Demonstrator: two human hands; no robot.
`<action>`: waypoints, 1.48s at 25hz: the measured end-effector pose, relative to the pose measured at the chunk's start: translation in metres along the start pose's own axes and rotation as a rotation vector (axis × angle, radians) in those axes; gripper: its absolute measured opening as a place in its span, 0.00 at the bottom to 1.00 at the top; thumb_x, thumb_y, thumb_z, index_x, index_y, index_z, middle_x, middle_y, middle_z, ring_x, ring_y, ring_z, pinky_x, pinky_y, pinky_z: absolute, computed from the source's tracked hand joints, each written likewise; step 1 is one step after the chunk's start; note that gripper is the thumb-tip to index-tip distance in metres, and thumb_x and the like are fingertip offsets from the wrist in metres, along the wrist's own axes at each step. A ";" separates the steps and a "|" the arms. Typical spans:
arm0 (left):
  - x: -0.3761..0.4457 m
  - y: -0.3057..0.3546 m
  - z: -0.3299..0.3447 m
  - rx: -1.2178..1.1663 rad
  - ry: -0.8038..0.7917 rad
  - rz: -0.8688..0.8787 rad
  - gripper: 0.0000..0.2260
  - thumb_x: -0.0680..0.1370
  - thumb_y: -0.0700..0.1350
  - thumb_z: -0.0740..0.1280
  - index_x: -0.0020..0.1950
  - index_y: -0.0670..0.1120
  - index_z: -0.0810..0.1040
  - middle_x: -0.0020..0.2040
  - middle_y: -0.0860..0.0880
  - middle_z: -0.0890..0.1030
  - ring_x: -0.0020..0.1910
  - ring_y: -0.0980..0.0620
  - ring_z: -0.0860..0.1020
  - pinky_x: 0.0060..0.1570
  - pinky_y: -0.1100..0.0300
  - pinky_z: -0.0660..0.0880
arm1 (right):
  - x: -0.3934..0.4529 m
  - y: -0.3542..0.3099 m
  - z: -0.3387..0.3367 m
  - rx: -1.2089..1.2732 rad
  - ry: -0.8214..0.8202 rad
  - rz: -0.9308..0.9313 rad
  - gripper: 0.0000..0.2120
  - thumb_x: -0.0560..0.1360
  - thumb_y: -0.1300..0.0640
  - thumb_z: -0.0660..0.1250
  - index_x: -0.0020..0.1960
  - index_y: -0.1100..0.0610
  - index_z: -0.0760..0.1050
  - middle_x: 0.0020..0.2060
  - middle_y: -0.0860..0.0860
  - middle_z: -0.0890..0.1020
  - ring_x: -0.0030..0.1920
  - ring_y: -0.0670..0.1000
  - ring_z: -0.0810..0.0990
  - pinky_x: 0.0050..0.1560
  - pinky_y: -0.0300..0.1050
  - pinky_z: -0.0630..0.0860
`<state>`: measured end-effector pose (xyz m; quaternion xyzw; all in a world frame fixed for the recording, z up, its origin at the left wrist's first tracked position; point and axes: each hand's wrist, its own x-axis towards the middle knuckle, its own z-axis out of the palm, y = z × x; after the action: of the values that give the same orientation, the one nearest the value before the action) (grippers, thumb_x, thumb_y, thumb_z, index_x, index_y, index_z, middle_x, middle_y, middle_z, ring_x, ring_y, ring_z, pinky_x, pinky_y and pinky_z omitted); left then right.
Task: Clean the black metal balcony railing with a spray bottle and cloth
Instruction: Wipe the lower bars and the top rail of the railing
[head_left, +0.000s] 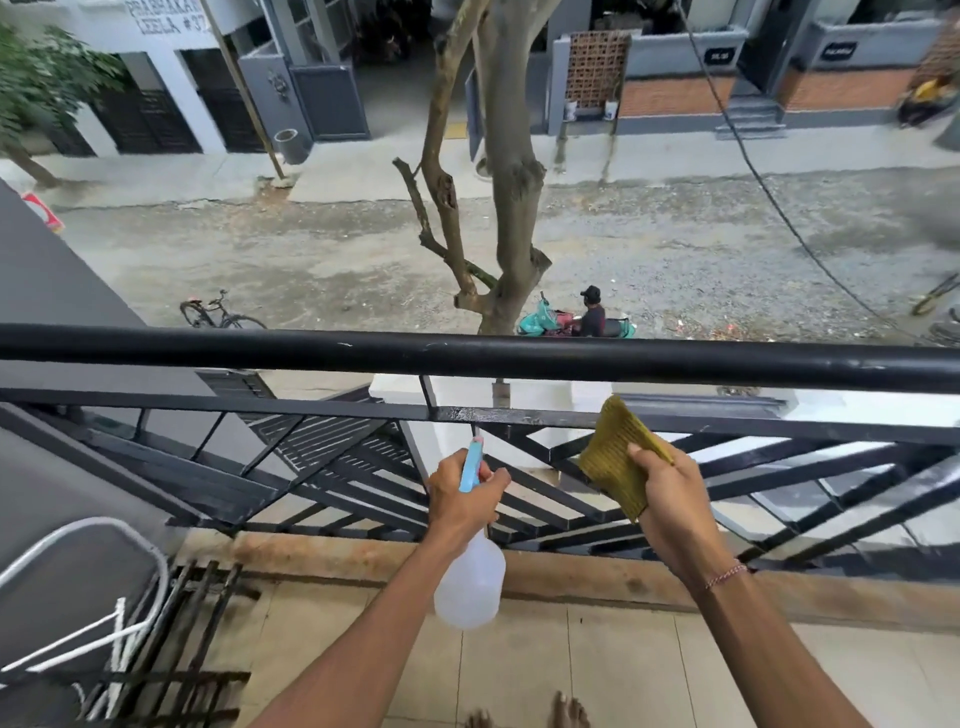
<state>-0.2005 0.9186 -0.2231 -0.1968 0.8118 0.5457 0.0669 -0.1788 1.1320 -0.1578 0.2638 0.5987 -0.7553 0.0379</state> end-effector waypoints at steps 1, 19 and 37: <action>0.001 0.001 0.001 -0.004 -0.023 0.005 0.07 0.76 0.43 0.75 0.45 0.42 0.78 0.39 0.45 0.78 0.36 0.51 0.80 0.40 0.47 0.85 | -0.005 0.002 -0.001 0.007 0.017 -0.008 0.10 0.84 0.61 0.59 0.62 0.56 0.76 0.53 0.55 0.82 0.54 0.56 0.82 0.51 0.50 0.80; -0.031 0.021 0.070 0.021 -0.239 0.097 0.08 0.71 0.41 0.76 0.36 0.45 0.78 0.33 0.49 0.78 0.30 0.54 0.78 0.34 0.51 0.84 | -0.039 0.012 -0.066 0.113 0.227 -0.049 0.12 0.84 0.62 0.59 0.64 0.60 0.76 0.54 0.58 0.83 0.54 0.57 0.82 0.48 0.47 0.79; -0.101 0.077 0.221 -0.014 -0.199 0.093 0.08 0.72 0.40 0.77 0.38 0.44 0.79 0.37 0.45 0.80 0.35 0.52 0.81 0.33 0.57 0.83 | -0.002 -0.009 -0.202 -0.033 0.043 -0.029 0.12 0.84 0.59 0.58 0.59 0.52 0.79 0.51 0.55 0.85 0.53 0.55 0.84 0.53 0.51 0.81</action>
<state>-0.1623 1.1704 -0.2120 -0.1041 0.8056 0.5707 0.1203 -0.1092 1.3213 -0.1778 0.2704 0.6155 -0.7401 0.0184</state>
